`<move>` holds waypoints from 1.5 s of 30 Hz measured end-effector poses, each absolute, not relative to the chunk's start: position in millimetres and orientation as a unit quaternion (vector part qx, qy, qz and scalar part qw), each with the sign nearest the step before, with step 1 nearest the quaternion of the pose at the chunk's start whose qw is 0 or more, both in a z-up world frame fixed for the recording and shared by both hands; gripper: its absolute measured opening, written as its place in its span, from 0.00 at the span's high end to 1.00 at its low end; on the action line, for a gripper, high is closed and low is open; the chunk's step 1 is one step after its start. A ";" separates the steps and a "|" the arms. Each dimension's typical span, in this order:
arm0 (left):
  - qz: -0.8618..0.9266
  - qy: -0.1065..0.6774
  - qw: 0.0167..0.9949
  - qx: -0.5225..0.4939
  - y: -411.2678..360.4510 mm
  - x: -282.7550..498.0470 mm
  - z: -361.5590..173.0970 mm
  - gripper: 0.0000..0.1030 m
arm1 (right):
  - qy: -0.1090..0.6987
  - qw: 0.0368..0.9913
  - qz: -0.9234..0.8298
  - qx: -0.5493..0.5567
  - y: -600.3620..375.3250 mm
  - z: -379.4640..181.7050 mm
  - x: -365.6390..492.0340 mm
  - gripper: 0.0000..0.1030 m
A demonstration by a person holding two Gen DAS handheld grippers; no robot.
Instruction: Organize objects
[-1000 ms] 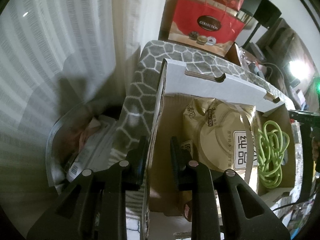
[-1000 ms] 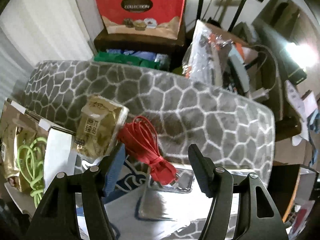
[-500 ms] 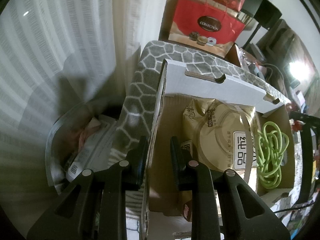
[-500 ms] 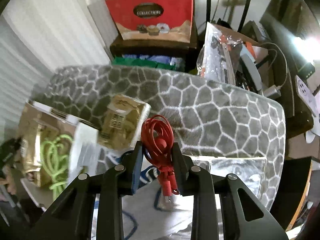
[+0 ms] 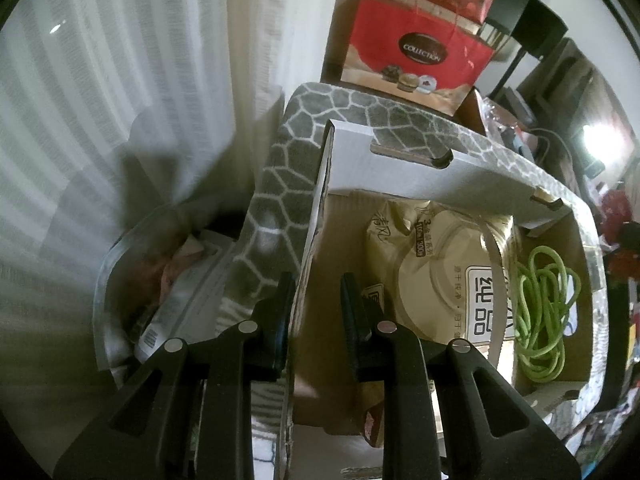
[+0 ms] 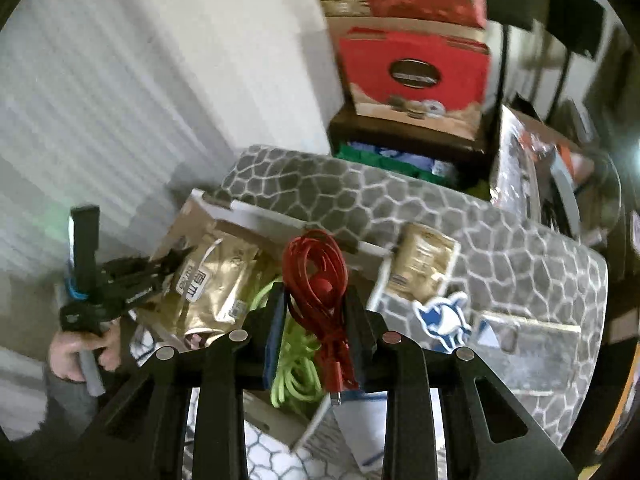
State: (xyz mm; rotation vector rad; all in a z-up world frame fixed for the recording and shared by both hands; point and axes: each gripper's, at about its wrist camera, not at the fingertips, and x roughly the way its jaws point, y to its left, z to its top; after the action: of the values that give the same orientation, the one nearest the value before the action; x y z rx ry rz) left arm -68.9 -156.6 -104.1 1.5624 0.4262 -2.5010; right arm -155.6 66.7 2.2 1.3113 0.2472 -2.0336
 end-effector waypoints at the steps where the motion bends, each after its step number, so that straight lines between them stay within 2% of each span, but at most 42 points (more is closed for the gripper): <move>1: -0.837 0.142 0.081 0.523 -156.3 -69.2 -104.2 0.81 | 0.108 0.345 -0.785 0.503 58.8 -2.3 -153.6 0.72; 5: -0.837 0.143 0.080 0.523 -156.7 -68.9 -104.0 0.80 | 0.142 0.340 -0.784 0.500 35.6 -24.3 -154.6 0.70; 7: -0.837 0.144 0.079 0.522 -156.2 -68.8 -103.5 0.80 | 0.157 0.339 -0.784 0.495 30.1 -30.7 -155.9 0.57; 8: -0.837 0.144 0.078 0.522 -157.3 -69.0 -103.7 0.80 | 0.159 0.334 -0.786 0.495 30.1 -31.5 -156.9 0.47; 9: -0.837 0.144 0.078 0.522 -157.3 -69.1 -103.8 0.80 | 0.156 0.330 -0.789 0.494 32.9 -30.0 -158.2 0.44; 17: -0.838 0.146 0.076 0.520 -159.7 -68.2 -105.0 0.80 | 0.109 0.294 -0.810 0.496 82.6 -7.8 -174.3 0.42; 28: -0.838 0.146 0.076 0.521 -162.2 -68.6 -104.9 0.80 | 0.089 0.222 -0.811 0.535 161.6 -34.4 -194.7 0.42; 37: -0.838 0.142 0.077 0.522 -158.2 -69.2 -104.4 0.80 | 0.101 0.163 -0.815 0.546 201.8 -53.3 -203.6 0.42; 45: -0.838 0.141 0.078 0.521 -157.7 -68.9 -104.3 0.80 | 0.098 0.081 -0.823 0.553 255.9 -65.5 -216.8 0.37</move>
State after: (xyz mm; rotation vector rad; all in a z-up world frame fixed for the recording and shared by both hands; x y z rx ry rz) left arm -68.9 -157.7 -104.3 1.5605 0.4211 -2.5089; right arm -216.8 255.9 -65.5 1.6542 0.2944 -2.4606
